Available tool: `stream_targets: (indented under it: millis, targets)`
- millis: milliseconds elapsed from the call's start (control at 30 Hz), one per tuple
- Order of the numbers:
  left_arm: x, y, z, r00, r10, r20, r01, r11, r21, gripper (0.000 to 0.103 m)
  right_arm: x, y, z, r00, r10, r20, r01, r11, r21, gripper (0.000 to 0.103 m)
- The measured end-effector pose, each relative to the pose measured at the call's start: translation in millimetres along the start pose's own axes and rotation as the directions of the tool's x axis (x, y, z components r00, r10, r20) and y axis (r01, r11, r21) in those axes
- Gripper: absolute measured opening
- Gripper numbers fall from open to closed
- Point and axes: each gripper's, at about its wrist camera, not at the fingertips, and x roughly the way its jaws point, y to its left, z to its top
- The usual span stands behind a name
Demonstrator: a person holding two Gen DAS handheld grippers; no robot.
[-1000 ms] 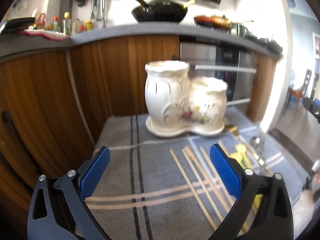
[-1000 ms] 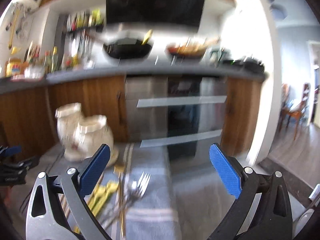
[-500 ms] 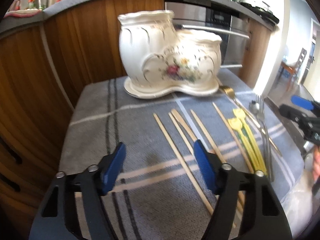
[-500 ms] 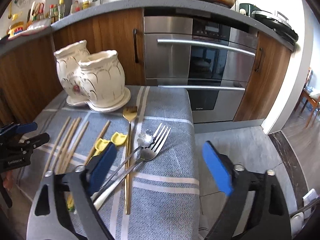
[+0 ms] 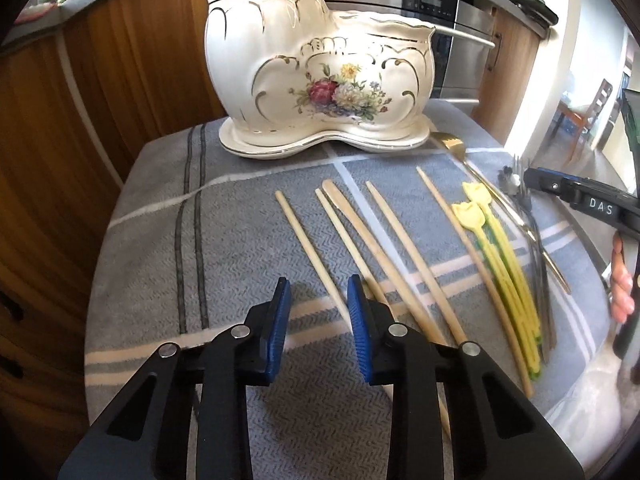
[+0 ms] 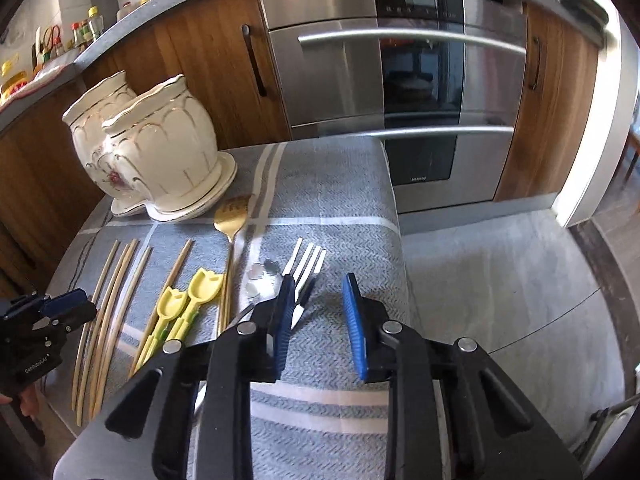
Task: Organize utensils
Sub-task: 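Grasp a wooden chopstick with the left tool while the right tool grasps a silver fork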
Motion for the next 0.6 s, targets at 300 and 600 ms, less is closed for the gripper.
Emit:
stream_targets:
  millis: [300, 600]
  targets:
    - [8, 1, 11, 0.999, 0.032, -0.014, -0.032, 0.999, 0.003, 0.020, 12, -14, 10, 0.989, 0.148, -0.004, -0.148, 0.988, 0.052, 0.024]
    - [7, 10, 12, 1.000, 0.002, -0.012, -0.003, 1.000, -0.015, 0.006, 5, -16, 9, 0.968, 0.251, 0.027, -0.252, 0.965, 0.078, 0.003]
